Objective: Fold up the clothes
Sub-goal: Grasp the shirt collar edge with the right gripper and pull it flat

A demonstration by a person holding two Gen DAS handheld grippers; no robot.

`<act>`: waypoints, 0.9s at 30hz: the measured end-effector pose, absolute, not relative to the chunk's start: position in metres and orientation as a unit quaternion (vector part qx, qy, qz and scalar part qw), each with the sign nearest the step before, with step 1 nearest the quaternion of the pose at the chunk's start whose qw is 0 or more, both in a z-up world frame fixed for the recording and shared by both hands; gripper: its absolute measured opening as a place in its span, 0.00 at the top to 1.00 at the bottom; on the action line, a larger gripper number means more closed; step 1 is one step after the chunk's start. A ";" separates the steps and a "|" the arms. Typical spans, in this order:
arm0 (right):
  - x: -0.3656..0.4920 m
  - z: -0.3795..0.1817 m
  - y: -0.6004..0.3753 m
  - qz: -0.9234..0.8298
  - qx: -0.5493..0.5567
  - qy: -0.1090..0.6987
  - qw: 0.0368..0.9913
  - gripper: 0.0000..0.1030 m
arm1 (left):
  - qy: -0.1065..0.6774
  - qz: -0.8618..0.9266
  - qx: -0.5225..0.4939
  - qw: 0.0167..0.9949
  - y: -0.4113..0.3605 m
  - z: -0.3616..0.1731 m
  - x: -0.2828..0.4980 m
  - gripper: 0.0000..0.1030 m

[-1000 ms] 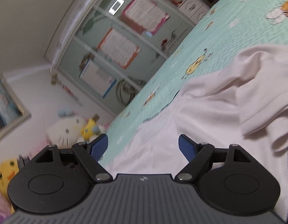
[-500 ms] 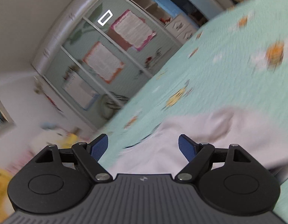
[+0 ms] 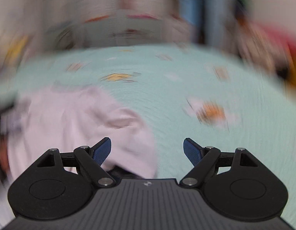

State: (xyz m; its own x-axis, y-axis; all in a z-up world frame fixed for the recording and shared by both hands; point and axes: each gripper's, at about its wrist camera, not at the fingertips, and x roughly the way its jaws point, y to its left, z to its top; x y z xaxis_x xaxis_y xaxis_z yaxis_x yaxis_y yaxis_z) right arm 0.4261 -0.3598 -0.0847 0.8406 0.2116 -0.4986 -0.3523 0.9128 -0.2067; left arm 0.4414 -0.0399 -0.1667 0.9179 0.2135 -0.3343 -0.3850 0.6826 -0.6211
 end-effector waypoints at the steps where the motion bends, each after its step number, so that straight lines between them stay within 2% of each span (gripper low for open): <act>1: 0.423 -0.087 -0.341 0.169 -0.193 0.231 0.939 0.21 | 0.118 0.164 -0.364 0.909 -0.040 -0.167 0.441 0.31; 4: 0.423 -0.106 -0.298 0.179 -0.304 0.212 0.911 0.24 | 0.117 0.163 -0.366 0.909 -0.039 -0.168 0.441 0.30; 7: 0.436 -0.116 -0.284 0.170 -0.350 0.215 0.896 0.30 | 0.116 0.163 -0.368 0.908 -0.038 -0.167 0.441 0.30; 10: 0.447 -0.129 -0.281 0.156 -0.395 0.218 0.879 0.43 | 0.115 0.163 -0.370 0.907 -0.038 -0.167 0.440 0.30; 14: 0.454 -0.128 -0.287 0.156 -0.391 0.223 0.879 0.50 | 0.115 0.164 -0.370 0.907 -0.039 -0.167 0.441 0.30; 15: 0.453 -0.127 -0.291 0.157 -0.383 0.226 0.882 0.57 | 0.115 0.164 -0.370 0.907 -0.039 -0.167 0.441 0.30; 16: 0.454 -0.124 -0.293 0.161 -0.367 0.231 0.887 0.68 | 0.114 0.164 -0.370 0.907 -0.039 -0.167 0.441 0.30; 17: 0.456 -0.121 -0.295 0.165 -0.350 0.237 0.891 0.75 | 0.114 0.164 -0.370 0.907 -0.039 -0.167 0.441 0.30; 18: 0.458 -0.118 -0.297 0.170 -0.332 0.242 0.896 0.89 | 0.114 0.164 -0.371 0.907 -0.039 -0.167 0.441 0.30; 21: 0.475 -0.097 -0.317 0.180 -0.212 0.272 0.921 0.94 | 0.114 0.163 -0.373 0.906 -0.038 -0.167 0.441 0.30; 27: 0.529 -0.059 -0.398 0.137 0.067 0.300 0.942 0.94 | 0.113 0.162 -0.376 0.905 -0.036 -0.167 0.440 0.30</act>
